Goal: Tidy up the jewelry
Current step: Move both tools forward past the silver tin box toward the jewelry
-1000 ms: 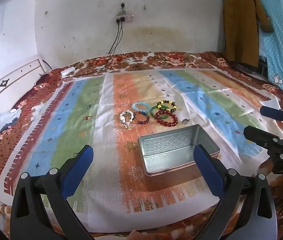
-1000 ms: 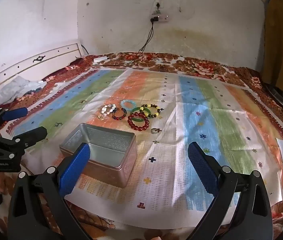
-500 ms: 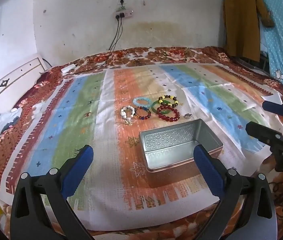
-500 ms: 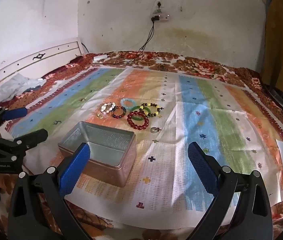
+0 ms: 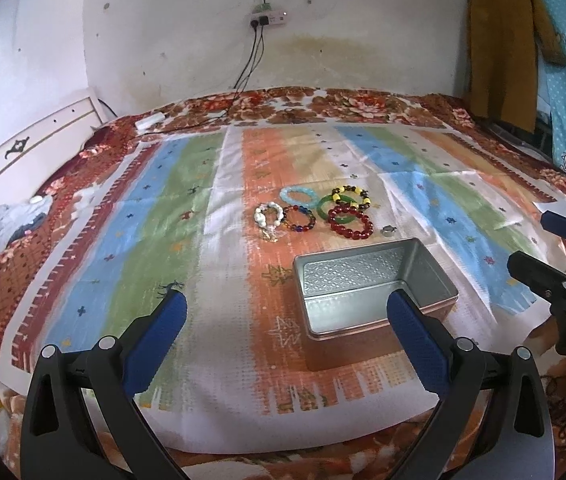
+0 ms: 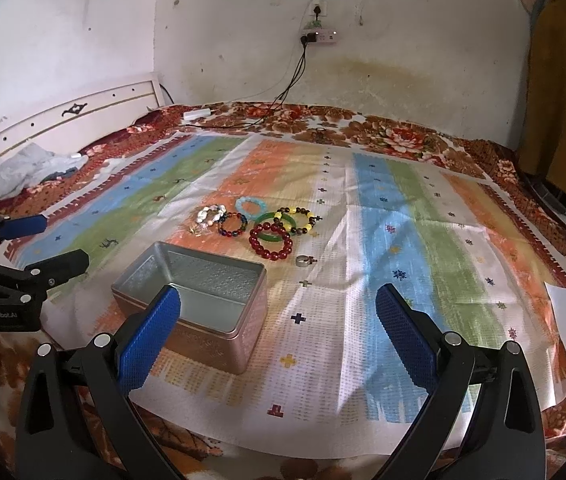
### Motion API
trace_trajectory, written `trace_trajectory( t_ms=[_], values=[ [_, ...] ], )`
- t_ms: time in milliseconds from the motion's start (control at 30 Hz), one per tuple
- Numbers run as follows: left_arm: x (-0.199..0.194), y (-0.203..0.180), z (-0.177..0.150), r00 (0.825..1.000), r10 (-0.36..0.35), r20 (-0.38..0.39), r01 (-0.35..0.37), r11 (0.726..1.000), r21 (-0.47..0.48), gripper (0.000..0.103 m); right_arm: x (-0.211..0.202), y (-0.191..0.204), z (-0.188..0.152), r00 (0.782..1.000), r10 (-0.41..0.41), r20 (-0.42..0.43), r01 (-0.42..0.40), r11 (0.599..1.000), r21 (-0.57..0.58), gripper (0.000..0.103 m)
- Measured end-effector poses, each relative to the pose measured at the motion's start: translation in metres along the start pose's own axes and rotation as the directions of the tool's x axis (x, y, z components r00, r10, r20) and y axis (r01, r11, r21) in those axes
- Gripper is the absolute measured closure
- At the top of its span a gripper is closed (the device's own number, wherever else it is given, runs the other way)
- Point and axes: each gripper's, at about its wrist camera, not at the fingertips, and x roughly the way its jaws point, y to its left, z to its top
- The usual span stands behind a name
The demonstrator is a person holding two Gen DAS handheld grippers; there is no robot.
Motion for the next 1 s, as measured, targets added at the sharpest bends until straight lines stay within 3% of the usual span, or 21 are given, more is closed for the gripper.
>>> trace_trajectory(
  t_ms=[167,267,433,1000],
  values=[
    [-0.001,0.005,0.001,1.0,0.016,0.012,-0.016,1.0,-0.015,0.005,0.002,-0.001,0.002,1.0,0.004,-0.012,-0.004,1.0,0.001,0.004],
    [0.003,0.005,0.0,1.0,-0.017,-0.02,0.017,1.0,-0.015,0.005,0.003,-0.001,0.002,1.0,0.008,-0.016,-0.008,1.0,0.0,0.004],
    [0.006,0.003,0.001,0.999,0.03,-0.026,-0.03,0.999,-0.015,0.005,0.004,0.0,0.002,1.0,0.012,-0.017,-0.012,1.0,-0.005,0.004],
    [0.009,0.004,0.005,0.999,-0.002,-0.042,0.001,1.0,-0.031,0.005,0.01,-0.007,0.003,0.999,-0.005,-0.049,0.006,1.0,0.025,0.004]
  ],
)
